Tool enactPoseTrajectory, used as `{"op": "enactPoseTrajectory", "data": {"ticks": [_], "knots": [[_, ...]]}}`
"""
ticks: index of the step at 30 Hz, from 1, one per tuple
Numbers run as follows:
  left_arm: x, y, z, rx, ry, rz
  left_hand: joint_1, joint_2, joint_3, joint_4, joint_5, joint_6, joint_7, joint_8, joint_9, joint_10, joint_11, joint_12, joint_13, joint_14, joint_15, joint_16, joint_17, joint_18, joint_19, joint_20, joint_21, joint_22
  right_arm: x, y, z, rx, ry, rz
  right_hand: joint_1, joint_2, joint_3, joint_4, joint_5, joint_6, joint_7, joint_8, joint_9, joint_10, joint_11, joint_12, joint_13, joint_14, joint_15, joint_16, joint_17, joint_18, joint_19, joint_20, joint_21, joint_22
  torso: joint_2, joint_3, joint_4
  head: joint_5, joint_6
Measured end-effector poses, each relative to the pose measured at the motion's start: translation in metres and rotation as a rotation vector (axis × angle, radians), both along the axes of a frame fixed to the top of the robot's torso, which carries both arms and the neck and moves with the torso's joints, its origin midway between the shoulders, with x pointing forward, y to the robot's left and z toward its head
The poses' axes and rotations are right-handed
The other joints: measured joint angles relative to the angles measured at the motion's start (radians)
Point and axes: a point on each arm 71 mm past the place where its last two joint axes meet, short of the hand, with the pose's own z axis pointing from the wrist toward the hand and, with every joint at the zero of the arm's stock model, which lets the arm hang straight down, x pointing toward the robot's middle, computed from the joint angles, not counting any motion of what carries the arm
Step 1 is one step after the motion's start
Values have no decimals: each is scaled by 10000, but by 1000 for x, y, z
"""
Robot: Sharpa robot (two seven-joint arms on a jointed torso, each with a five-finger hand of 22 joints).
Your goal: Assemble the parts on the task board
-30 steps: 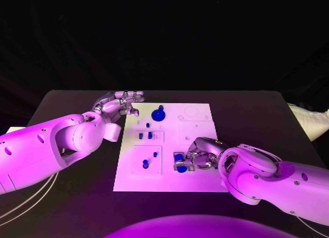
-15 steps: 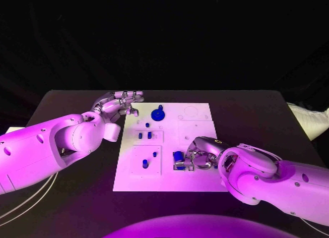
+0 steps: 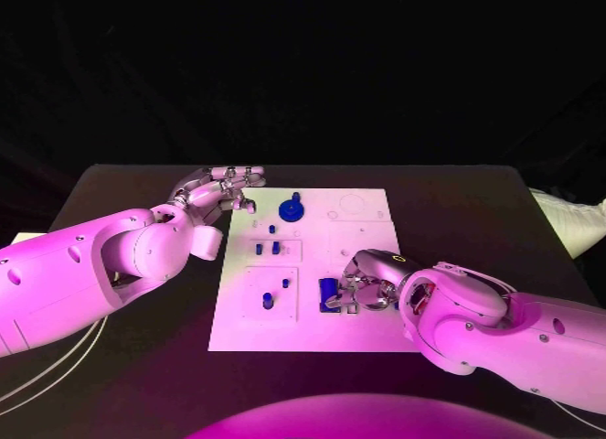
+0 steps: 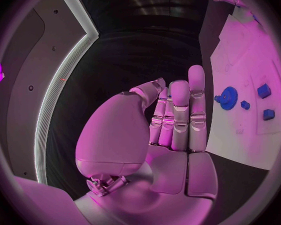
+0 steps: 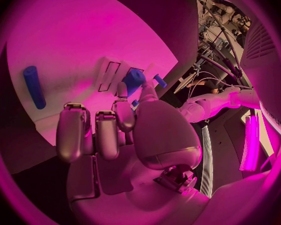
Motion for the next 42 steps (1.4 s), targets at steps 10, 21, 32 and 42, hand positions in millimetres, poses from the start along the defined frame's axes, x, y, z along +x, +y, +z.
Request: {"op": "enactPoseTrajectory", "data": {"ticks": [10,21,32,42], "knots": [[0,0,0,3,6,-1,0,0,0,0,0,0,0,0,0,0,0,0,-1,1,1,0,0,0,0,0,0,0,-1,0,-2,-68,169,47,-163,217,-74,157,0,22,18,1,51,-3,0,52,-17,12,13,0,-1,0,0,0,0,19,0,-3,-19,41,-10],[0,1,0,11,11,13,0,0,0,0,0,0,0,0,1,0,0,0,-2,2,2,0,1,0,0,0,0,0,-5,-24,6,-41,36,-405,-216,156,-73,157,615,-594,272,-454,-91,-114,114,-610,-493,23,30,0,-2,0,0,0,-56,-109,-8,2,-19,5,-10],[0,3,-1,29,20,36,0,0,0,0,0,0,0,0,1,0,0,0,-2,10,10,0,1,0,0,0,0,1,4,-79,37,-225,-713,-1538,-54,106,-16,155,966,-712,391,-728,-223,-298,251,-1070,-753,-10,135,0,-3,0,-39,40,-56,-123,-8,3,-104,-81,77],[0,3,-1,27,31,16,0,0,0,0,0,0,0,0,1,0,0,0,-3,-19,-19,0,1,1,0,0,0,0,7,-98,24,-1135,-359,-1618,-14,147,11,183,1043,-556,348,-773,-266,-401,248,-1444,-1050,-10,135,0,-3,0,-74,74,-117,-169,-2,14,-159,-160,117]]}}
